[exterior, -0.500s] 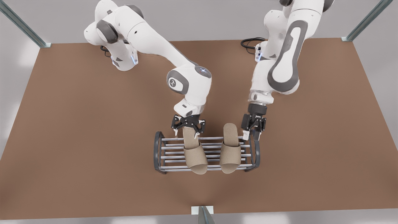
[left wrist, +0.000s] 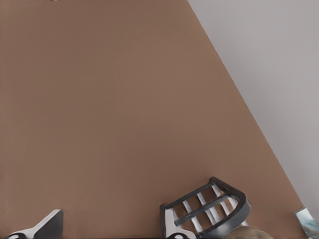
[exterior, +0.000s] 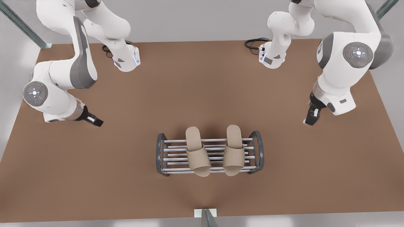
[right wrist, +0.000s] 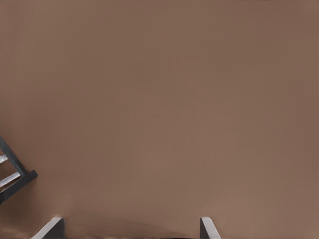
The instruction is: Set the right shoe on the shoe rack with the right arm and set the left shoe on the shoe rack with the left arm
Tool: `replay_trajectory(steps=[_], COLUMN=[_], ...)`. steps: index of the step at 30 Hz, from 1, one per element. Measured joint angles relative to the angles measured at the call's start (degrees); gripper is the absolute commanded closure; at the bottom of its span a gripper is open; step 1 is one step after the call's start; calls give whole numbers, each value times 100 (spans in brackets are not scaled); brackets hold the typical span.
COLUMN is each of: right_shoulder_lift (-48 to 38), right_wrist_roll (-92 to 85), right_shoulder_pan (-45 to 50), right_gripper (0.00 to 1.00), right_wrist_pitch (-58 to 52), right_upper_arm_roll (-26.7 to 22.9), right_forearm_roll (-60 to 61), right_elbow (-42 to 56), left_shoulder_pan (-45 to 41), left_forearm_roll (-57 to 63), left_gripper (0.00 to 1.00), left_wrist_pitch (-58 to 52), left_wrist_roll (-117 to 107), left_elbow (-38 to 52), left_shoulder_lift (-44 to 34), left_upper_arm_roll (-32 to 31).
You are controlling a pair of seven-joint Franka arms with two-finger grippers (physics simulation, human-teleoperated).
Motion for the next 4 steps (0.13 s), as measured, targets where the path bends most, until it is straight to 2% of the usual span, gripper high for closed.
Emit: replay_trajectory(steps=[2,4], right_shoulder_lift=[96,158], right_wrist_roll=[-285,-546], right_shoulder_pan=[178,102], right_gripper=[0,0], right_wrist_pitch=[-18,-30], right_upper_arm_roll=[10,9], right_forearm_roll=[-58,-98], right_elbow=[74,107], left_shoulder_pan=[246,352], left_forearm_roll=[-77,-120], left_gripper=[0,0], left_wrist_pitch=[-247,-423], left_wrist_roll=[924,1752], left_elbow=[-12,32], left_shoulder_lift=[409,375], left_upper_arm_roll=[-33,-50])
